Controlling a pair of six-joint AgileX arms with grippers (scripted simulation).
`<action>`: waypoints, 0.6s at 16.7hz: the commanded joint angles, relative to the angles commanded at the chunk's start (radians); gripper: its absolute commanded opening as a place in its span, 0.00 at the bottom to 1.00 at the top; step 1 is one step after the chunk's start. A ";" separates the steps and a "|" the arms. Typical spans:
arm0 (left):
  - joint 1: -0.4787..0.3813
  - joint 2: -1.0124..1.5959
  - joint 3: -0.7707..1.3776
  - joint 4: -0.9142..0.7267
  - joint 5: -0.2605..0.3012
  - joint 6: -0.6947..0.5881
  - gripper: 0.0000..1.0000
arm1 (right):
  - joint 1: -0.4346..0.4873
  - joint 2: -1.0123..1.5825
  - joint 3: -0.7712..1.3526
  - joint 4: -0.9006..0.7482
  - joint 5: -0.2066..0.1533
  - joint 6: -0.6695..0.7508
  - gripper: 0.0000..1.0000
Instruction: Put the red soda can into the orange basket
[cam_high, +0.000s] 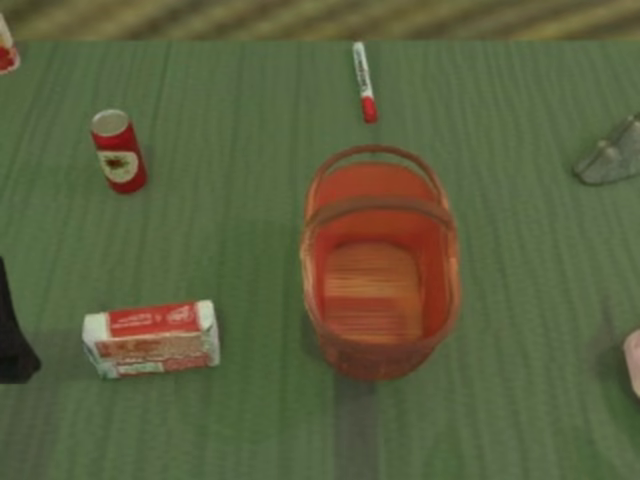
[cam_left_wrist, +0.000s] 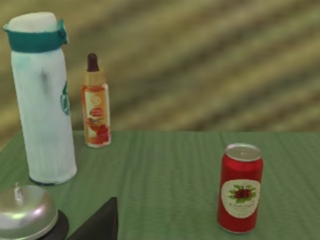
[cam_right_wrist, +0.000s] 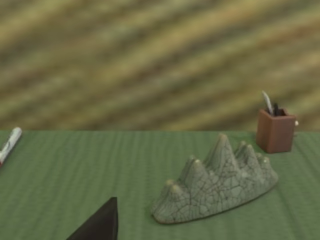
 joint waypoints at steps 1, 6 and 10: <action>0.000 0.000 0.000 0.000 0.000 0.000 1.00 | 0.000 0.000 0.000 0.000 0.000 0.000 1.00; -0.019 0.089 0.088 -0.052 0.021 0.034 1.00 | 0.000 0.000 0.000 0.000 0.000 0.000 1.00; -0.047 0.318 0.315 -0.185 0.053 0.110 1.00 | 0.000 0.000 0.000 0.000 0.000 0.000 1.00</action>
